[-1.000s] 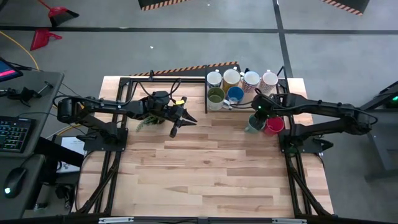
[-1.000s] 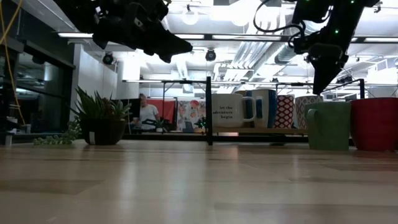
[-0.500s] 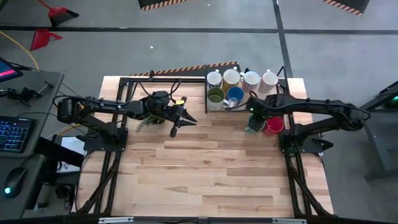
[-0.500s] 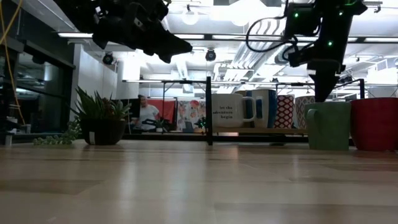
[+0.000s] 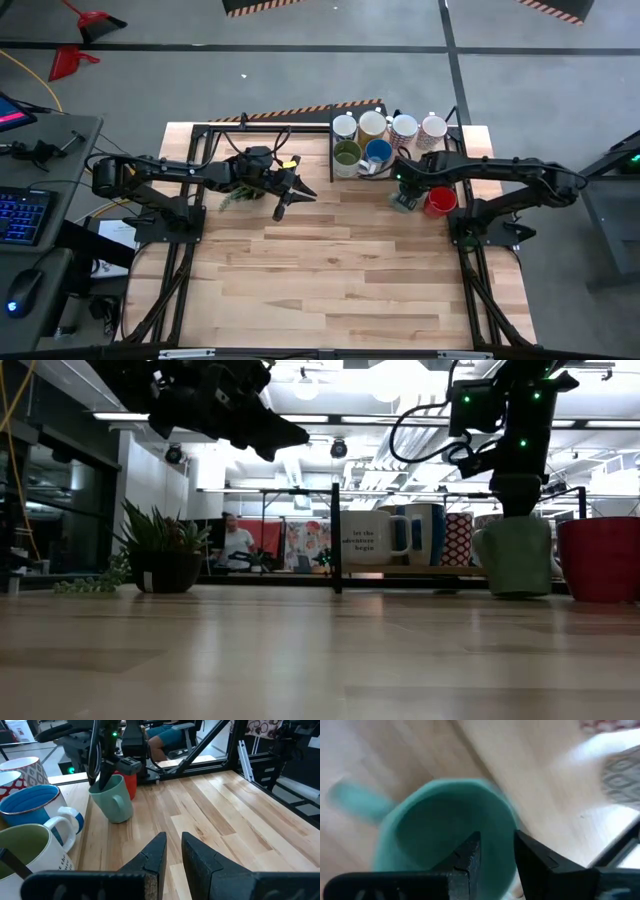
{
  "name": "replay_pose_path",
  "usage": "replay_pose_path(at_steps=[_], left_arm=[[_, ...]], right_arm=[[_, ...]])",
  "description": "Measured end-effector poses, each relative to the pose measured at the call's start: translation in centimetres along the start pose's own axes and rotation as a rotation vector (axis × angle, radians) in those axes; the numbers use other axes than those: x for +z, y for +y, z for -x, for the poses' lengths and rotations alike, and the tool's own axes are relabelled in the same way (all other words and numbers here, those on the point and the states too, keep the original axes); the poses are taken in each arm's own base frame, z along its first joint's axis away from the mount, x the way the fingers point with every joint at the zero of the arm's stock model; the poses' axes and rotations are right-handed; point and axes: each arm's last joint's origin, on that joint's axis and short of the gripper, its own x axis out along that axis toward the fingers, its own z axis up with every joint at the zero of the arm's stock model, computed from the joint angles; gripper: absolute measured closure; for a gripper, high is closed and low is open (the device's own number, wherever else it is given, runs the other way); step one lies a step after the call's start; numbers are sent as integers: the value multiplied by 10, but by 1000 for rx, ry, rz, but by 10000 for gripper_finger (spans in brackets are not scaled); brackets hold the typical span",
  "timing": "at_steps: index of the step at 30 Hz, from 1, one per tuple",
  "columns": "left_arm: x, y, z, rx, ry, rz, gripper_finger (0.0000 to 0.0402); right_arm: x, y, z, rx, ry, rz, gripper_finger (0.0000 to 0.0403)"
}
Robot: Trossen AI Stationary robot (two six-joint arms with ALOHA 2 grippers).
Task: Place coffee mugs
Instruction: Put the green mug on the shelf
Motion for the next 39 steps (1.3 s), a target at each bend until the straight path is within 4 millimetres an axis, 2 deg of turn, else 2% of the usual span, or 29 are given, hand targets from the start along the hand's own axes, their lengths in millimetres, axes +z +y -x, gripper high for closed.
replay_pose_path(at_steps=[6,13,19,22,34,39], left_arm=[[0,0,0,0,0,0,350],[0,0,0,0,0,0,350],[0,0,0,1,0,0,350],[0,0,0,1,0,1,350],[0,0,0,1,-1,1,350],[0,0,0,1,-1,1,350]], right_arm=[[0,4,-1,110,26,9,308],[4,8,2,150,-38,1,308],[14,2,28,110,-145,-56,308],[15,-4,37,62,-131,-75,308],[5,-10,35,29,-19,-158,308],[-3,-6,19,40,22,-155,308]])
